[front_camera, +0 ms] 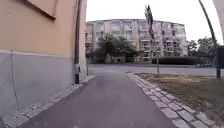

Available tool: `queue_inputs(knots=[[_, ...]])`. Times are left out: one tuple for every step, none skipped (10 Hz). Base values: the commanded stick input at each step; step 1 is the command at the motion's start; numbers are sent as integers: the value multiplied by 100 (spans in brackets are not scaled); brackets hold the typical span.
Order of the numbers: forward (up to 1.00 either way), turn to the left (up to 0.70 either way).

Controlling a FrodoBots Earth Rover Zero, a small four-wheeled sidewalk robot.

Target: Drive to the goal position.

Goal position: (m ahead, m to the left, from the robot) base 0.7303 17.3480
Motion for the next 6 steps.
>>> queue_inputs(knots=[[45,0],[45,0],[45,0],[45,0],[45,0],[45,0]])
